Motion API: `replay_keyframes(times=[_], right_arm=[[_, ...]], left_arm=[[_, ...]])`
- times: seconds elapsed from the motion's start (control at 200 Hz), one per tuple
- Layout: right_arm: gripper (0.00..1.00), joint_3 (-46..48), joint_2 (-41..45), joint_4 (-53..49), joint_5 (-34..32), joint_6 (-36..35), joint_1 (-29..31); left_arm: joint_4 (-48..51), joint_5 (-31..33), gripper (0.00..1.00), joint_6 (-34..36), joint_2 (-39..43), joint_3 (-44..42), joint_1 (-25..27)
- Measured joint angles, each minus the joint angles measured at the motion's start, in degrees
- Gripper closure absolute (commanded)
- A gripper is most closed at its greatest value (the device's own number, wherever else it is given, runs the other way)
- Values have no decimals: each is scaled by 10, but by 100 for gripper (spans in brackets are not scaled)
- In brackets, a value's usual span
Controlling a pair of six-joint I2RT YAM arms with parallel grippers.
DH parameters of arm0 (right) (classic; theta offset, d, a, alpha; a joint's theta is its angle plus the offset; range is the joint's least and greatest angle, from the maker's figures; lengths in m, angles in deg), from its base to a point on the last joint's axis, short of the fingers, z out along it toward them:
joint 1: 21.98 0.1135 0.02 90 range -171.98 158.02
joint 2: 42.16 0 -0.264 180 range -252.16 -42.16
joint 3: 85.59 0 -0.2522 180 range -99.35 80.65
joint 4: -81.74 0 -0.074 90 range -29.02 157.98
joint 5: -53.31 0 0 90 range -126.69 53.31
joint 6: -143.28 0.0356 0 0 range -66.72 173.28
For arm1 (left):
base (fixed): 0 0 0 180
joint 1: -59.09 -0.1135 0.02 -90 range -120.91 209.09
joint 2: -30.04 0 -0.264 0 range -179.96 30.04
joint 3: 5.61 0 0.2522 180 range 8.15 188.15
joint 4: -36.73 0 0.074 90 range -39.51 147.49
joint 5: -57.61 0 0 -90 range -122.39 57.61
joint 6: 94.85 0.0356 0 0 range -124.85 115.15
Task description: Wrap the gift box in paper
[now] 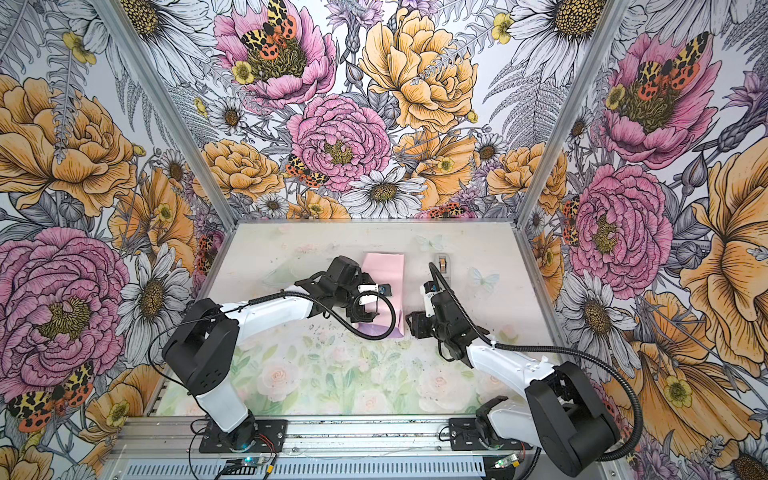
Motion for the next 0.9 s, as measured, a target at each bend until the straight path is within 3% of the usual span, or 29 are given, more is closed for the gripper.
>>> replay_keyframes(times=[0.355, 0.901], right_arm=[[45, 0, -23, 17, 2, 14, -1], [49, 0, -36, 32, -10, 59, -13]], left_arm=[[-48, 30, 6, 21, -10, 0, 19], [-82, 65, 26, 32, -36, -16, 22]])
